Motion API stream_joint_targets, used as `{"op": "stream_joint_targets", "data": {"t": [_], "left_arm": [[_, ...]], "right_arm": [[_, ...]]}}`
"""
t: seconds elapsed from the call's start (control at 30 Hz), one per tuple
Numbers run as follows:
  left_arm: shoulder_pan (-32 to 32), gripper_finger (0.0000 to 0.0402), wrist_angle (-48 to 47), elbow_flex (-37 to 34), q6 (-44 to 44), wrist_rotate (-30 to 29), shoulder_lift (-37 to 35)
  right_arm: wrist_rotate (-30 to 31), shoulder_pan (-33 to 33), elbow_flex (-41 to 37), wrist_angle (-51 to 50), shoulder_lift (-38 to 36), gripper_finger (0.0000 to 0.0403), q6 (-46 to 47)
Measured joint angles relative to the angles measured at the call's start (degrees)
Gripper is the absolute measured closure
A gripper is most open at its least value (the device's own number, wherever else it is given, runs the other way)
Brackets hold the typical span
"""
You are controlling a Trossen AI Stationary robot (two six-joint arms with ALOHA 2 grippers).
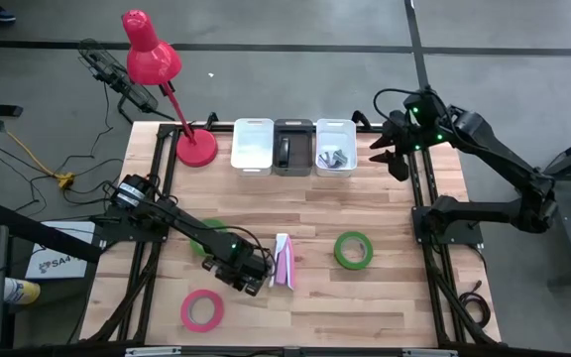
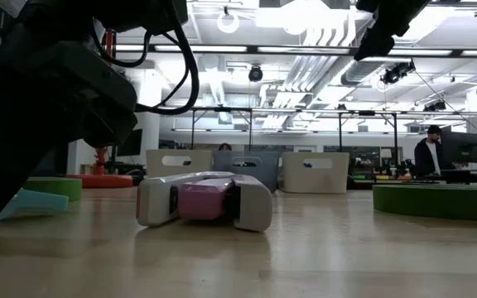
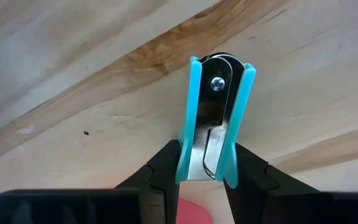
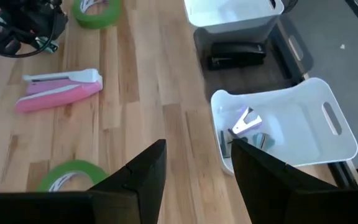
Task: Pick and place Stapler, Stapler remover, tape
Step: Put the light blue staple into the right white bin
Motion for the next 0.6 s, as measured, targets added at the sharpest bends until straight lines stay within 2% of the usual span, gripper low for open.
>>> {"op": "stream_joint_targets", "data": {"t": [0.17,0.4,0.6], "left_arm": [[0.0,0.0308,-0.3,0.0,0.2,-3.3,-1.3],[1.0,0.0308,-2.1,-0.4,1.7,-14.9,-4.5],[4.2,0.0308,-1.1,-0.3,7.1,-16.8,-7.5]], "right_arm": [[-1.9,0.0,0.0,1.6,0.7,0.0231,0.4],[-2.1,0.4,0.0,2.6,3.0,0.0231,0.5],[-2.1,2.3,0.0,5.2,6.0,0.0231,0.1]]}}
